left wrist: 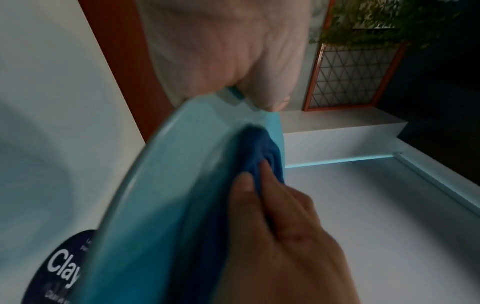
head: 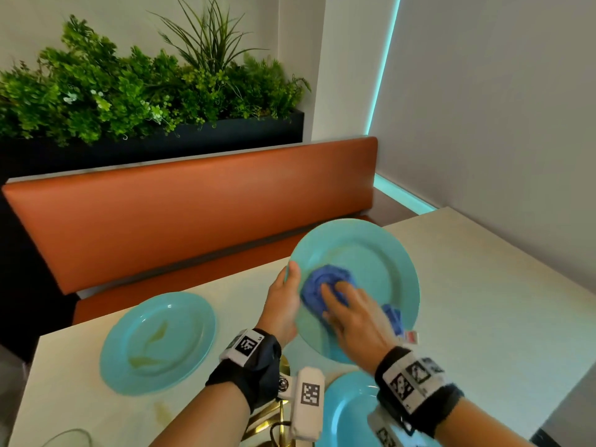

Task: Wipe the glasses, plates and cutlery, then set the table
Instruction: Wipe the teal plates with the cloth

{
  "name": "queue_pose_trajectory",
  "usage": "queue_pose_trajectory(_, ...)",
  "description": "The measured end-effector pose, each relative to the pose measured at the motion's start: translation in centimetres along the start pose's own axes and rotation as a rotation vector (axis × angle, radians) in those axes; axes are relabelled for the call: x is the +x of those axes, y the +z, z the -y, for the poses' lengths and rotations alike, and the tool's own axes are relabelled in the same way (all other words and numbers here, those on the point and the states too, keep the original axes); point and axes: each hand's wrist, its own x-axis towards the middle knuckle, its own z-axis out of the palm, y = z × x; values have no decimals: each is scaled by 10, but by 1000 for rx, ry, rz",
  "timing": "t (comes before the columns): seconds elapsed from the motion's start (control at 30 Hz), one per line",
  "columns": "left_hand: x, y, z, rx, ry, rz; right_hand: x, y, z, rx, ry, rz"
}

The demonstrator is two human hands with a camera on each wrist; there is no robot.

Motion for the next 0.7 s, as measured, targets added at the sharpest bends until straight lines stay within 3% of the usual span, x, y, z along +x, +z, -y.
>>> queue_pose_trajectory(0.07,0,-7,-5,-17,30,-20,-25,2,8,-14,-107,83)
queue_pose_trajectory(0.17,2,-21,-11,-65,31,-34,-40,-7,-20,-89,-99,110)
queue_pose_trajectory(0.27,-2,-21,-13,-71,17,5,-14,-18,-51,-174,151,65)
queue_pose_trajectory(0.33,-7,-9,-16,-35,27,12,9,-20,-43,-130,247,-12)
queue_pose_trajectory(0.4,-11,0,-22,-12,51,-6,7,-14,-16,-66,96,-22)
queue_pose_trajectory(0.47,-11,-2,-29,-18,76,-34,-21,-7,4,-30,-92,114)
queue_pose_trajectory(0.53,-9,-14,-32,8,87,-48,-44,-11,-7,-31,-138,179)
queue_pose_trajectory(0.63,-14,-23,-24,12,59,-43,-23,-18,-53,-86,92,118)
queue_pose_trajectory(0.7,-22,-13,-19,32,22,0,7,-23,-57,-105,266,31)
